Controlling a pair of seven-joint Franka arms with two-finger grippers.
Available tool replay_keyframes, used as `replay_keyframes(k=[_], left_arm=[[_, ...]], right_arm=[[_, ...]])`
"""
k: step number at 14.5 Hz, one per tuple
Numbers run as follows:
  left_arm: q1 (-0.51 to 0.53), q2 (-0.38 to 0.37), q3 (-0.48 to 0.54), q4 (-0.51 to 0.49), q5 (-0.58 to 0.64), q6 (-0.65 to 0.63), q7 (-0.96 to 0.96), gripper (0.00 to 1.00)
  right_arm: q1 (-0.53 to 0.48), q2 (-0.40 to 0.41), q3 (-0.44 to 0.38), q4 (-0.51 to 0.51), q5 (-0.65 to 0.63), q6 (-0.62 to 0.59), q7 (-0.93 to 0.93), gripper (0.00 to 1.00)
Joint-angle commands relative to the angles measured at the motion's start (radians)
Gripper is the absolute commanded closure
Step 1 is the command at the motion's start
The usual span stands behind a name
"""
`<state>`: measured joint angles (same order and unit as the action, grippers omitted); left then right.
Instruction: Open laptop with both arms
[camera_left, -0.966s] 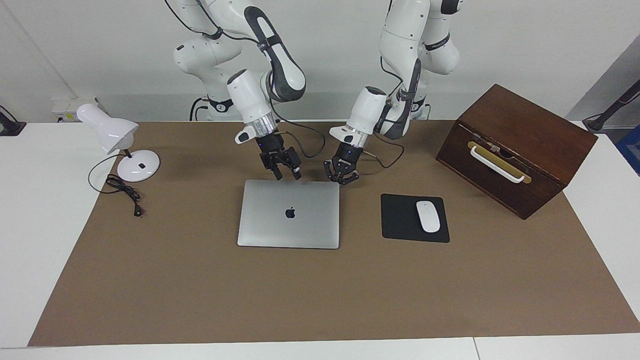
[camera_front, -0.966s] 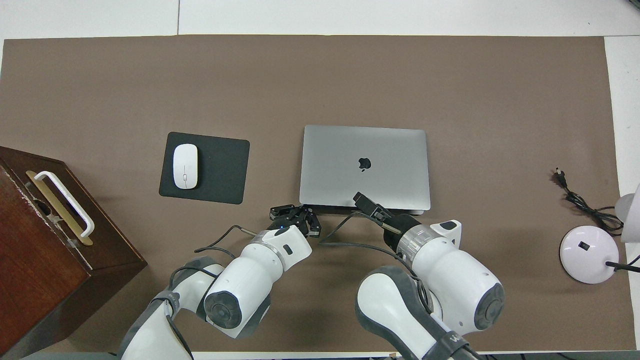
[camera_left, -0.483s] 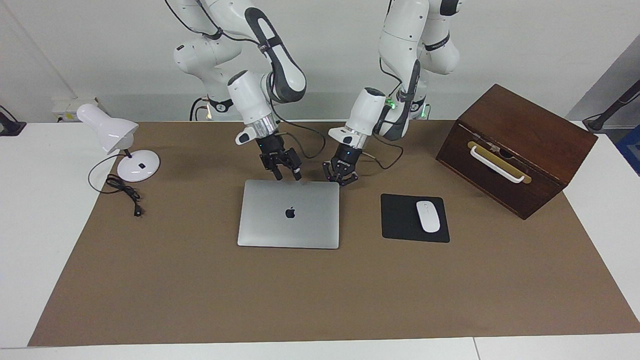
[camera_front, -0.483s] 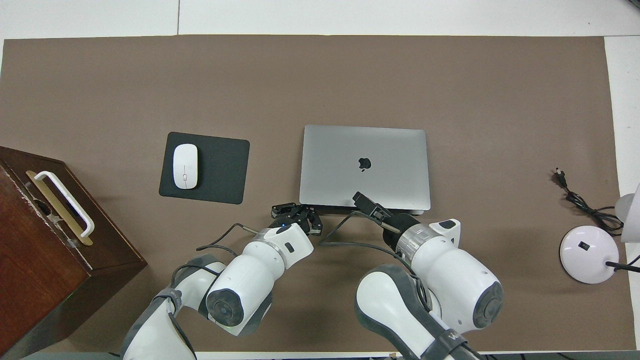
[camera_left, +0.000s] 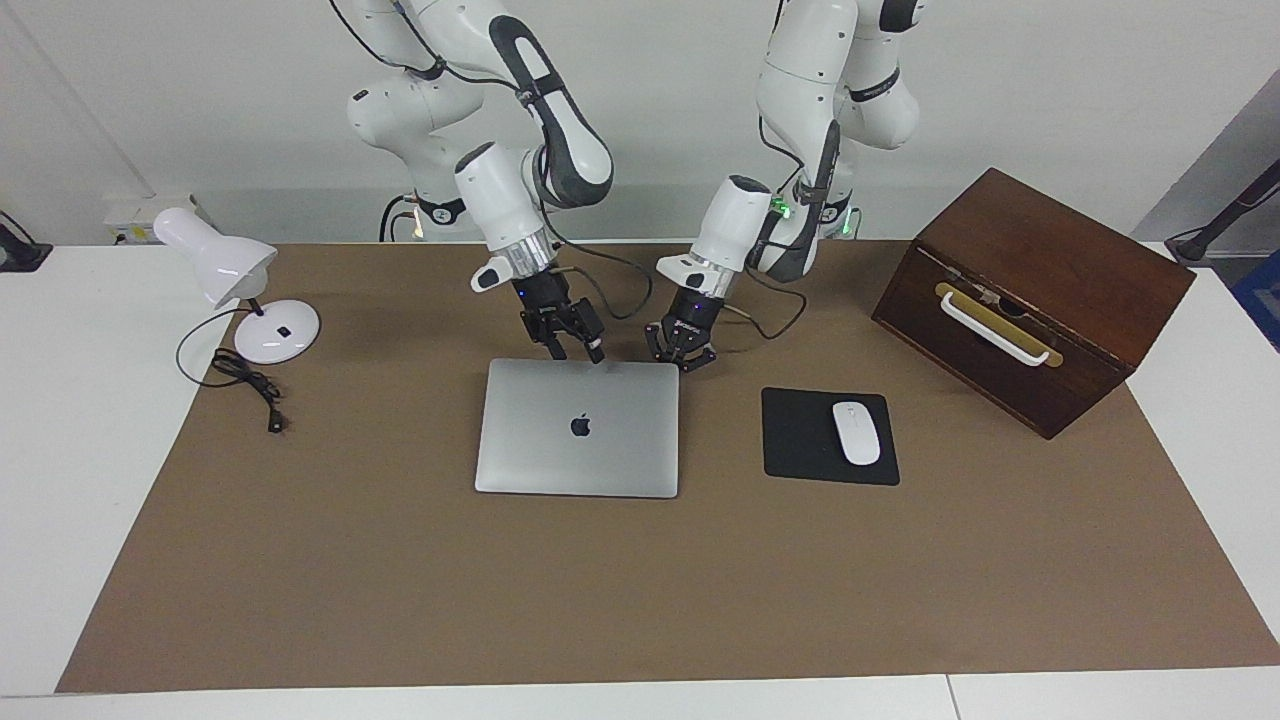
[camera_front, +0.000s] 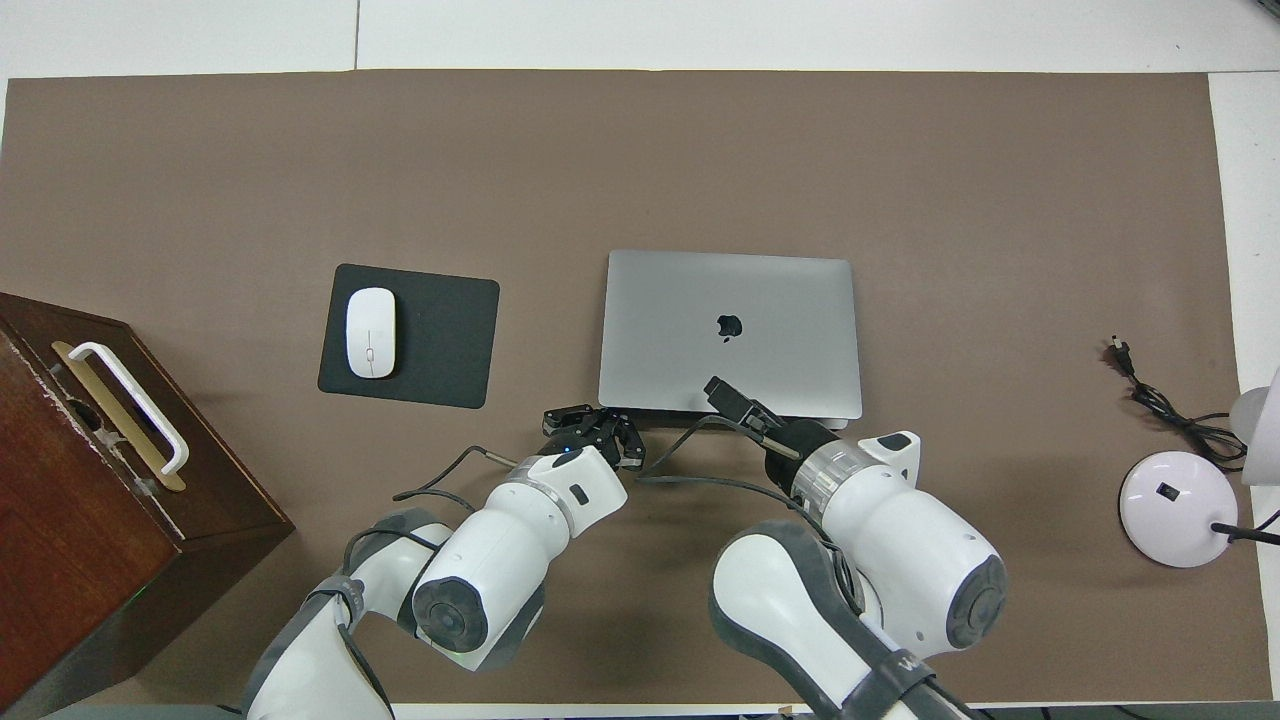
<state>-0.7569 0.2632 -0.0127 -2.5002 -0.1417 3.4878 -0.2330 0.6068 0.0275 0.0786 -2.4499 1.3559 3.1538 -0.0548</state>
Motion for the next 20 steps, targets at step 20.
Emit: replay_keyframes(k=[20], left_arm=[[-0.001,0.082,0.023,0.040,0.001,0.016,0.049,1.00]], right_arm=[[-0.058,0.057,-0.002,0.153,0.014,-0.084,-0.049,0.00]])
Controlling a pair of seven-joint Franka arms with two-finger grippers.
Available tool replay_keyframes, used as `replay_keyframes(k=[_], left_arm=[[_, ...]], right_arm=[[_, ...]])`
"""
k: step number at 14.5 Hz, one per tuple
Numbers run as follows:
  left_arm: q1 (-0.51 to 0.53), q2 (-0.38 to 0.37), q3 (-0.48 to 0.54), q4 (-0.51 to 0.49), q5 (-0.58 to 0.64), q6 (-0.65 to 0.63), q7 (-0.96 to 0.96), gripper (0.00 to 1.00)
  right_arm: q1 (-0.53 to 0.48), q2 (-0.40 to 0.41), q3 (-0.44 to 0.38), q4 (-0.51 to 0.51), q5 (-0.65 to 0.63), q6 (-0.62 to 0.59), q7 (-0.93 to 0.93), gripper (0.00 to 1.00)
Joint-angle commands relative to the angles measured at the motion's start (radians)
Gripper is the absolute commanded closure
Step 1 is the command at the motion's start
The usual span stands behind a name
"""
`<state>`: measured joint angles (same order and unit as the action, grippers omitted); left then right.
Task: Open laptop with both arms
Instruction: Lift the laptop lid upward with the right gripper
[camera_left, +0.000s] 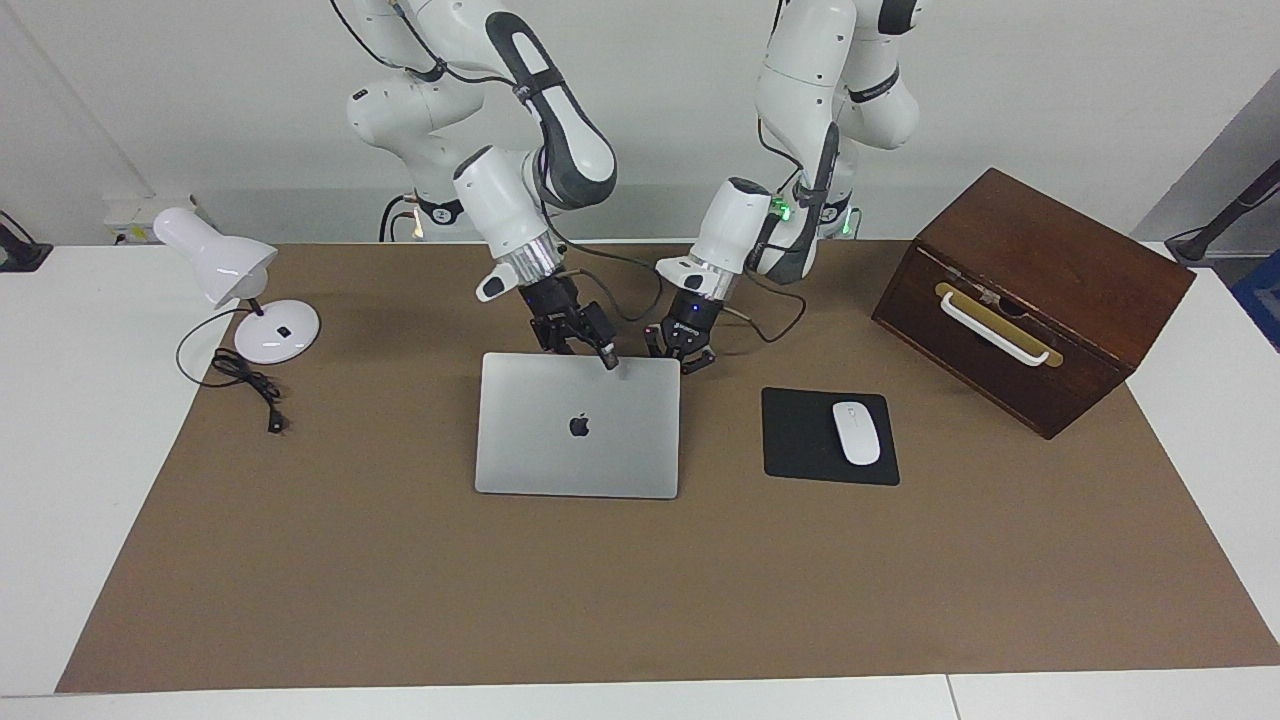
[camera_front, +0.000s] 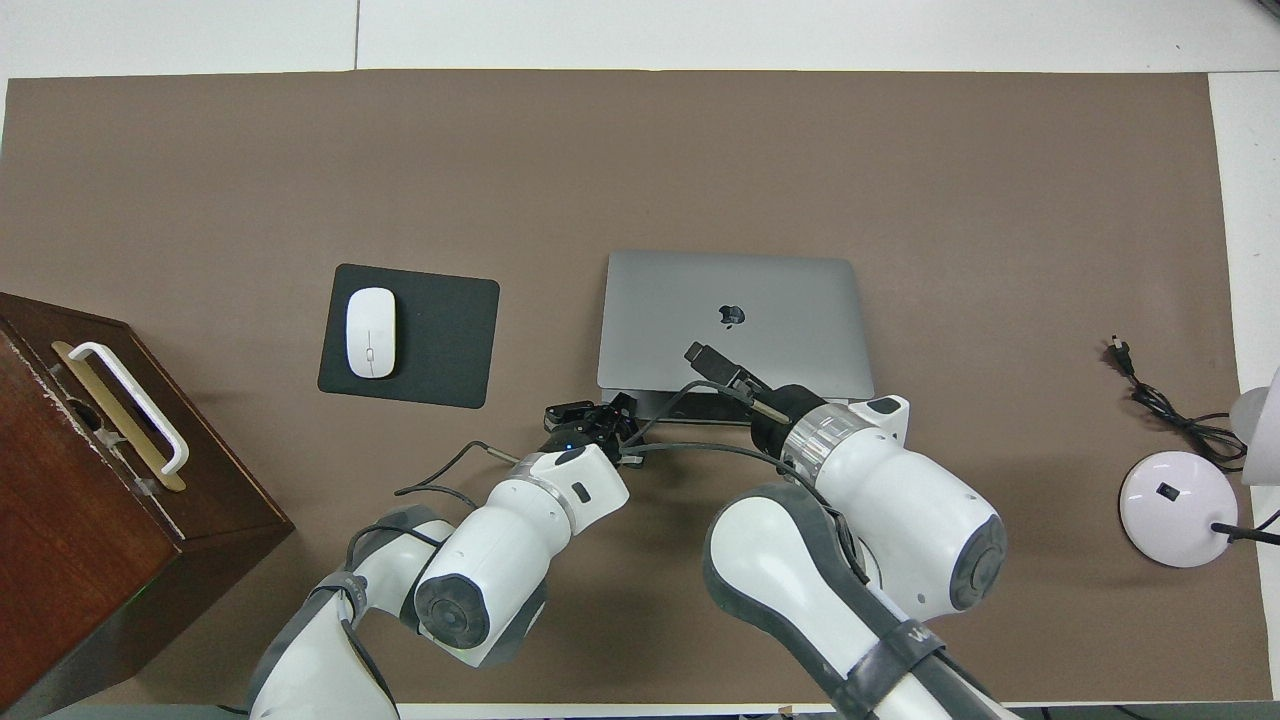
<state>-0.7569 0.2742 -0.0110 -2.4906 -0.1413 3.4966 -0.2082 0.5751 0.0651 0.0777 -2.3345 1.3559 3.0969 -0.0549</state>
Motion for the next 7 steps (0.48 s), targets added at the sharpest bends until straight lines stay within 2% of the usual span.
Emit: replay_keyframes(k=[1,7], left_arm=[[-0.001,0.074,0.022,0.030,-0.001,0.009,0.024,1.00],[-0.001,0.077,0.022,0.030,-0.001,0.007,0.030,1.00]], right_arm=[[-0.026,0.021,-0.003,0.043,0.012,-0.034,-0.049,0.00],[-0.024,0.068,-0.003,0.113,0.012,-0.035,-0.046,0.00]])
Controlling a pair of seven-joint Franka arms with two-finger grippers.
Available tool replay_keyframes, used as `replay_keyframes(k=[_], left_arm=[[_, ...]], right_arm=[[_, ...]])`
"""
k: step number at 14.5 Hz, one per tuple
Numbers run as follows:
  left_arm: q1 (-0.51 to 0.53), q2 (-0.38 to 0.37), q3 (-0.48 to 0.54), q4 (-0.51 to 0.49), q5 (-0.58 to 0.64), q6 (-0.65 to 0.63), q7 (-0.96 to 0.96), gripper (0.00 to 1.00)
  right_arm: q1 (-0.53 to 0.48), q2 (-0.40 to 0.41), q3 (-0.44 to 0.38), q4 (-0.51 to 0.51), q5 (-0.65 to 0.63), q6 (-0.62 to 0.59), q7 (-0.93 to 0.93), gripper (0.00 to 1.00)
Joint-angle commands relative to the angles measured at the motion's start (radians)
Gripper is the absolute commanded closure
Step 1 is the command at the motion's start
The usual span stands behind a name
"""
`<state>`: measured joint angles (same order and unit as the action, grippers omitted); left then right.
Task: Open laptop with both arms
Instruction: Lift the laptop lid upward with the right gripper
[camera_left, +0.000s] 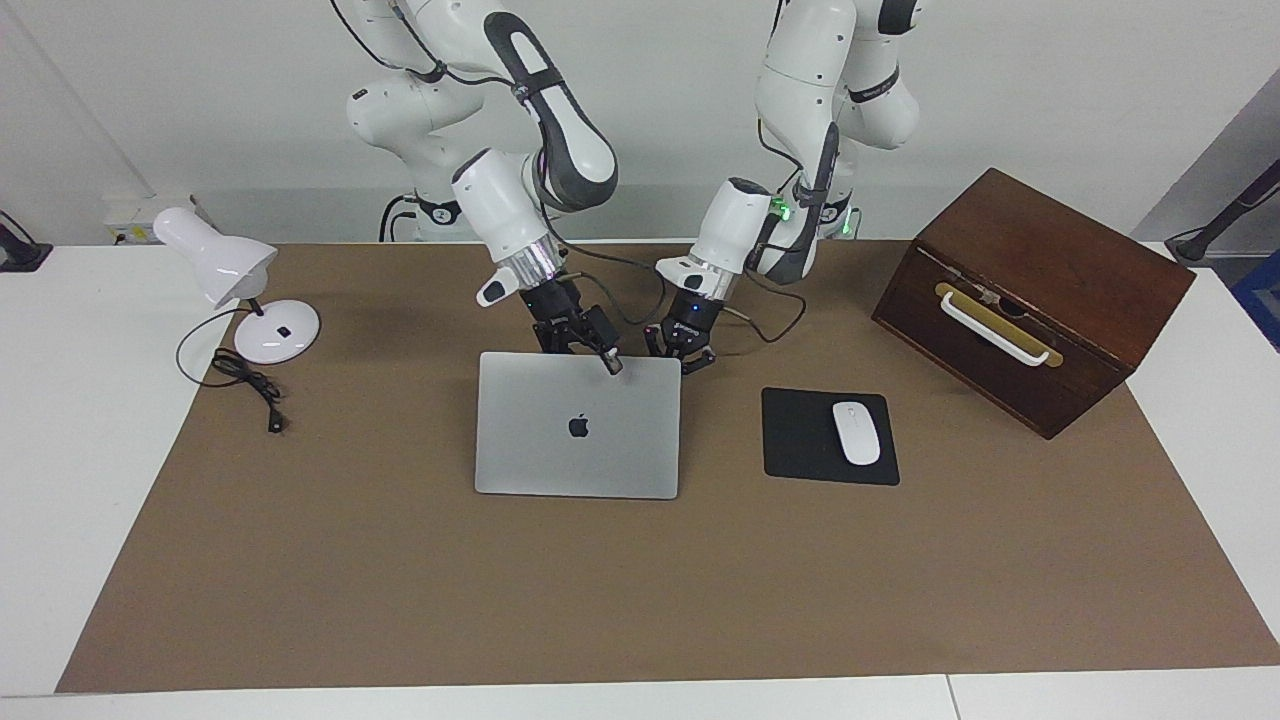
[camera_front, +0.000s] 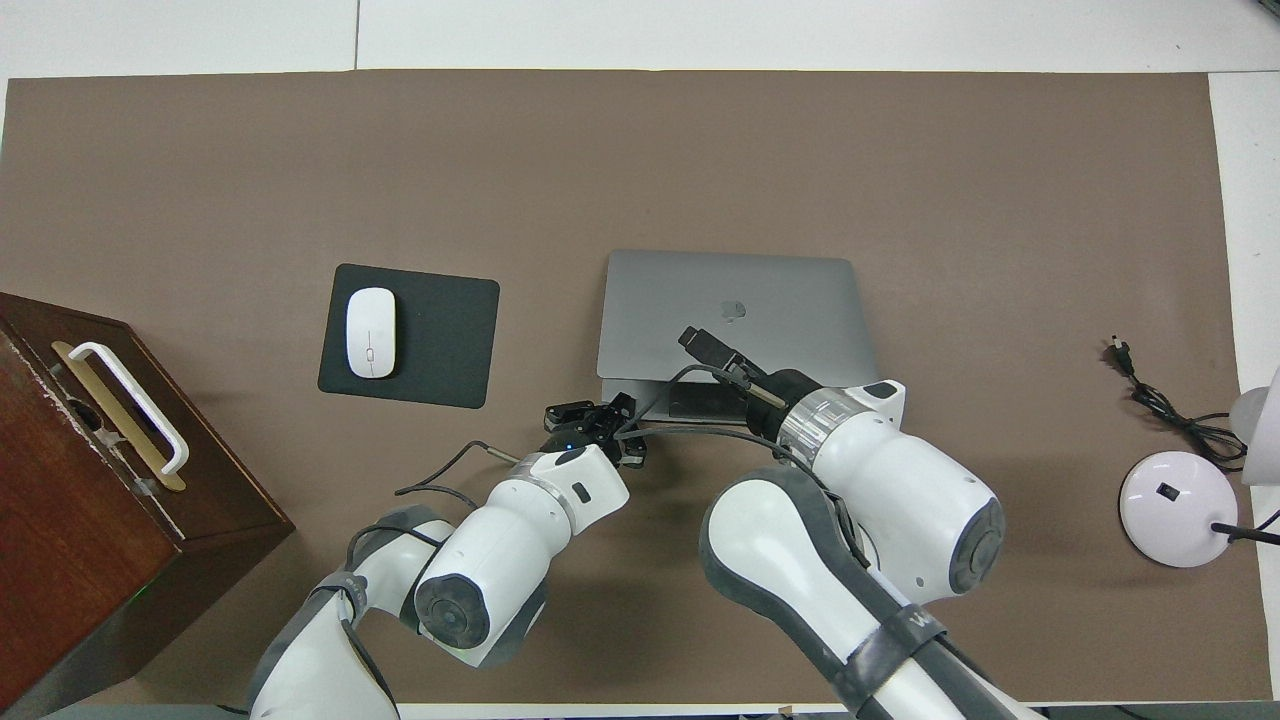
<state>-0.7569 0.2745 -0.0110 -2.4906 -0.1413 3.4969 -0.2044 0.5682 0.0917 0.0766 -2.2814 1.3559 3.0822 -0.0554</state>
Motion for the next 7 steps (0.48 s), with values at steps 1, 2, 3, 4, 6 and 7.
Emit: replay_keyframes(k=[1,2,3,4,6,7], left_arm=[[-0.001,0.077,0.022,0.030,-0.001,0.007,0.026,1.00],[-0.001,0.077,0.022,0.030,-0.001,0.007,0.026,1.00],[-0.001,0.077,0.022,0.030,-0.001,0.007,0.026,1.00],[-0.001,0.077,0.022,0.030,-0.001,0.007,0.026,1.00],[-0.001,0.077,0.022,0.030,-0.001,0.007,0.033,1.00],[-0.001,0.077,0.022,0.030,-0.001,0.007,0.033,1.00]], right_arm=[[-0.018,0.049,-0.001,0.071,0.012,-0.020,-0.046,0.00],[-0.019,0.054,-0.001,0.078,0.012,-0.022,-0.046,0.00],[-0.019,0.056,-0.001,0.085,0.012,-0.022,-0.047,0.00],[-0.021,0.060,-0.003,0.088,0.003,-0.023,-0.047,0.00],[-0.030,0.066,-0.003,0.097,-0.020,-0.034,-0.046,0.00],[-0.031,0.075,-0.003,0.106,-0.024,-0.036,-0.046,0.00]])
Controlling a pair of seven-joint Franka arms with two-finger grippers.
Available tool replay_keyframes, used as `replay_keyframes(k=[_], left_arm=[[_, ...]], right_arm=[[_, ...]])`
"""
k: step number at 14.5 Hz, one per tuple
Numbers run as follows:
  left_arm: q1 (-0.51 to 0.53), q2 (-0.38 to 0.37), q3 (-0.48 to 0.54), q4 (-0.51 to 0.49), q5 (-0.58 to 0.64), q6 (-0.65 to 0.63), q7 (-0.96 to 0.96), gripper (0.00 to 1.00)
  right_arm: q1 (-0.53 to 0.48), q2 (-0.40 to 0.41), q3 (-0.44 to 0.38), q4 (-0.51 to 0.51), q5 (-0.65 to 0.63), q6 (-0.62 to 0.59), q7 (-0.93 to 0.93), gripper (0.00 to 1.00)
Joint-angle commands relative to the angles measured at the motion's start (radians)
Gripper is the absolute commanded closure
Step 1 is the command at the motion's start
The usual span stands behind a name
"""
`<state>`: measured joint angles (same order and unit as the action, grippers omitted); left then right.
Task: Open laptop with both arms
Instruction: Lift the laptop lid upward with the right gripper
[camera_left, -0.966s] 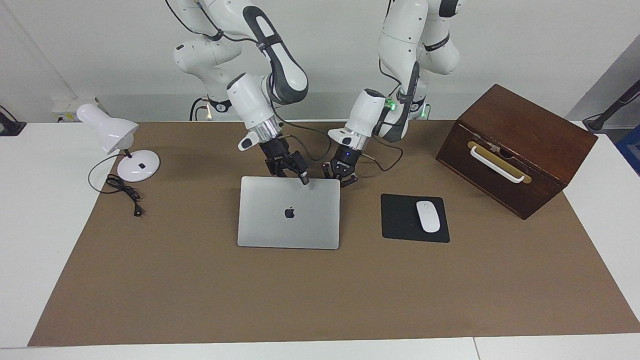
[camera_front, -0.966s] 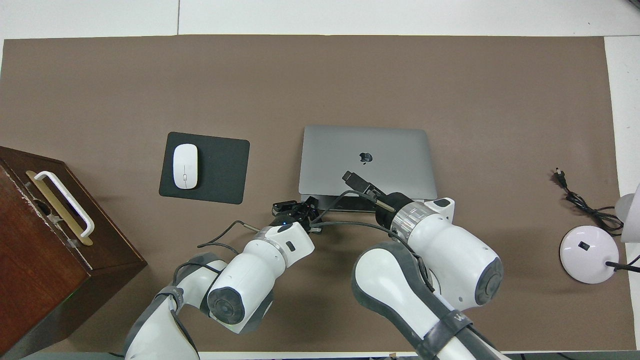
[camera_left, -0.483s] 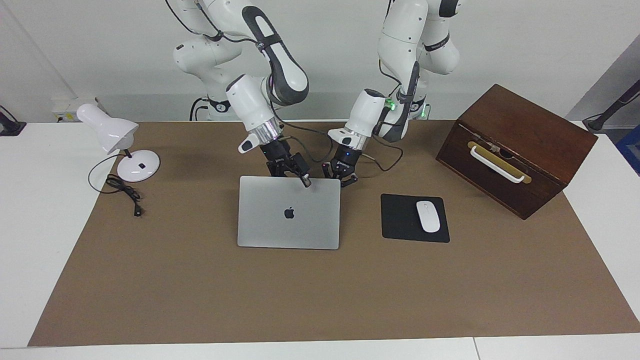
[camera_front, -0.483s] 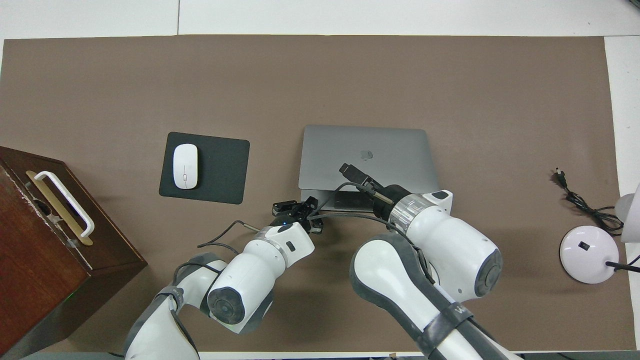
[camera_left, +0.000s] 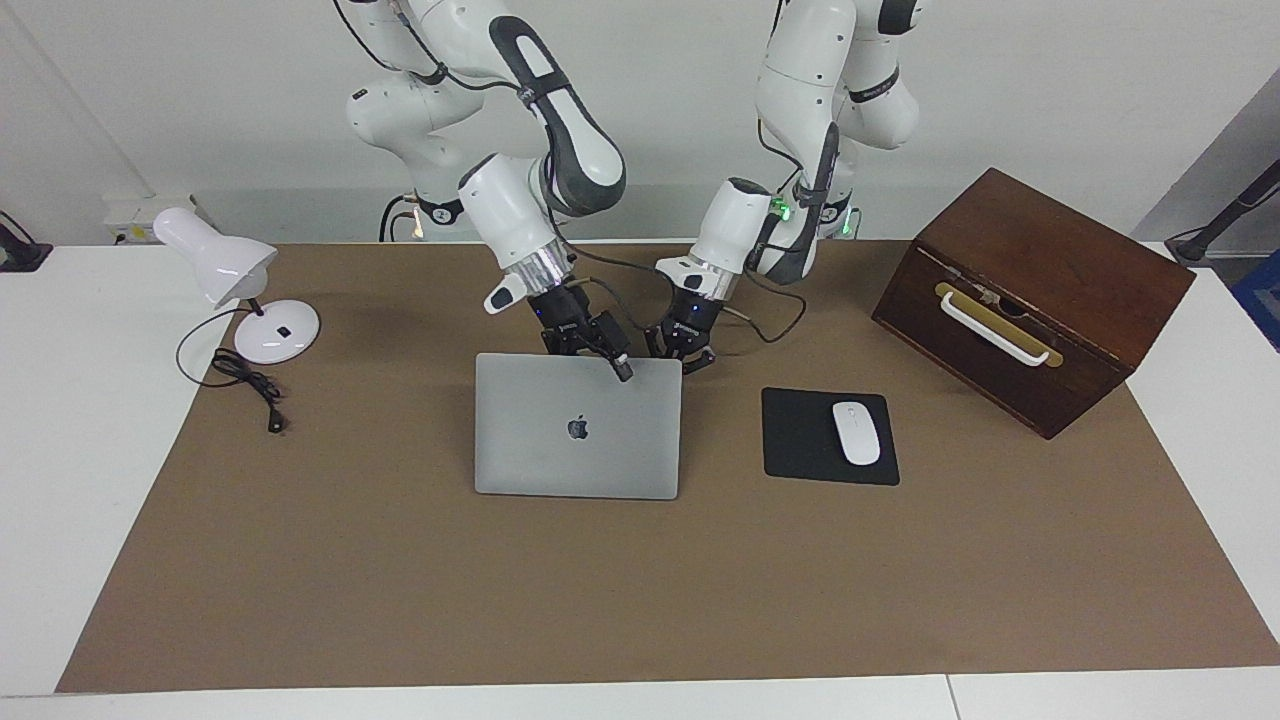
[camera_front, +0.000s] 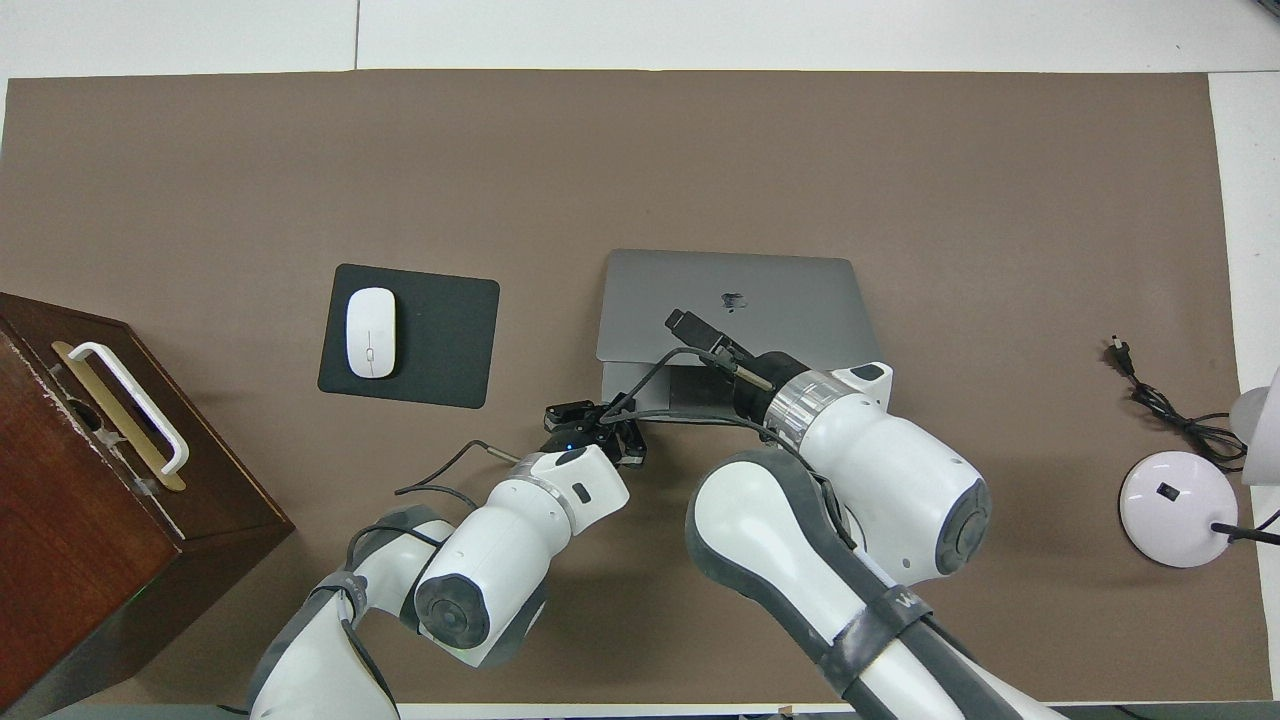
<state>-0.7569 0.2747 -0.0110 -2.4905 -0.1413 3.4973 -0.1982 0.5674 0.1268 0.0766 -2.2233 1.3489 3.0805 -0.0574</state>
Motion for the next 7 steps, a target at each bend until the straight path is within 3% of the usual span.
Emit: replay_keyframes(k=[1,4,7], left_arm=[[-0.001,0.077,0.022,0.030,0.000,0.006,0.026,1.00],[-0.001,0.077,0.022,0.030,0.000,0.006,0.028,1.00],[-0.001,0.077,0.022,0.030,0.000,0.006,0.028,1.00]], right_arm=[[-0.030,0.048,-0.003,0.060,-0.019,-0.034,-0.044,0.00],[-0.047,0.060,-0.008,0.094,-0.045,-0.074,-0.044,0.00],[-0.098,0.071,-0.009,0.120,-0.167,-0.150,-0.001,0.00]])
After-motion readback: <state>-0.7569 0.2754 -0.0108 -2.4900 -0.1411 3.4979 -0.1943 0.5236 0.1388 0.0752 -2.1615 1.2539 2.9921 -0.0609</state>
